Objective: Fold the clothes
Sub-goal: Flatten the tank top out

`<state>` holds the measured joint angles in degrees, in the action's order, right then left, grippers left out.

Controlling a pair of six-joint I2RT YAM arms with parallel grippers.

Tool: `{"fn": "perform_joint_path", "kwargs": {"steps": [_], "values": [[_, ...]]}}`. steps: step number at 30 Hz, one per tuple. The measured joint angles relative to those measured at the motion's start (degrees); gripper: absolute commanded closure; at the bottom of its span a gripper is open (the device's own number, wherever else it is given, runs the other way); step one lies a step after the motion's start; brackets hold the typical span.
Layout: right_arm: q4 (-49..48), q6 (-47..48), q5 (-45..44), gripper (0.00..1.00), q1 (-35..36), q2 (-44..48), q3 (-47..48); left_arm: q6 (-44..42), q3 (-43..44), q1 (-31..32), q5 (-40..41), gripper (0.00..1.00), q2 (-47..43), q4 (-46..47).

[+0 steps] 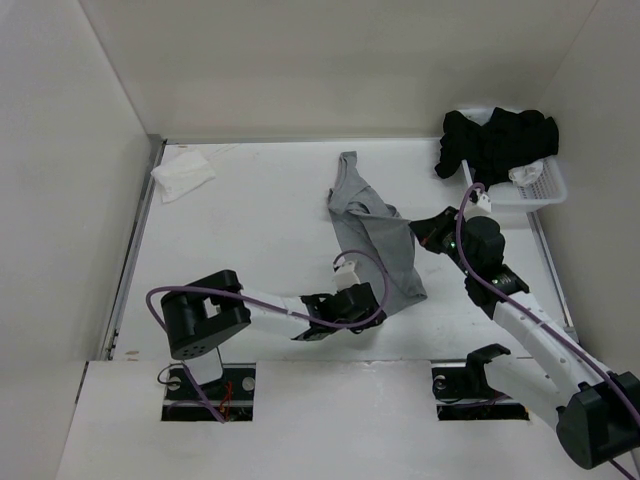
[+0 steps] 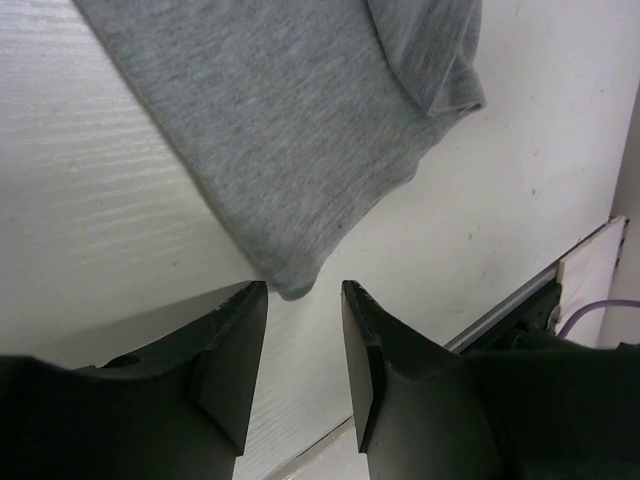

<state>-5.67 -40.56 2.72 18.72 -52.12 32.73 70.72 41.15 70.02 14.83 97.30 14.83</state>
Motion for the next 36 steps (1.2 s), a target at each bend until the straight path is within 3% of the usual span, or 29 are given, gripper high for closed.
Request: {"fn": "perform_joint_path", "kwargs": {"steps": [4, 8, 12, 17, 21, 26, 28, 31, 36], "values": [[0.00, 0.00, 0.13, 1.00, 0.00, 0.00, 0.00, 0.74, 0.26, -0.66, 0.37, 0.74, 1.22, 1.55], [-0.07, 0.00, 0.24, 1.00, 0.02, 0.00, 0.00, 1.07, 0.28, -1.03, 0.85, 0.89, 2.10, 2.56], [-0.61, -0.04, 0.46, 1.00, 0.09, 0.00, 0.00, 1.44, -0.39, -1.46, 1.09, 0.97, 2.32, 3.23], [-1.44, -0.26, 0.98, 1.00, 0.09, 0.02, 0.00, 0.00, -2.40, -1.84, 2.62, 1.00, -0.42, 2.14], [-1.18, -0.48, 1.20, 1.00, 0.09, 1.18, 0.11, -4.63, -6.64, -4.28, 7.34, 1.00, -13.03, -7.80], [4.76, -1.07, 1.01, 1.00, 0.11, 5.16, 6.78, -15.26, -4.22, -13.20, 17.11, 0.99, -46.03, -22.34], [7.32, -1.03, 0.33, 1.00, 0.50, 6.64, 12.85, -18.88, 0.02, -16.13, 20.04, 0.99, -54.36, -24.79], [12.92, -0.13, -2.64, 1.00, 3.04, 8.07, 25.27, -25.68, 8.37, -20.70, 22.67, 0.99, -61.70, -27.32], [18.18, 3.10, -8.92, 1.00, 11.17, 9.07, 46.69, -34.84, 21.24, -25.31, 25.09, 0.99, -66.20, -26.49]]}}
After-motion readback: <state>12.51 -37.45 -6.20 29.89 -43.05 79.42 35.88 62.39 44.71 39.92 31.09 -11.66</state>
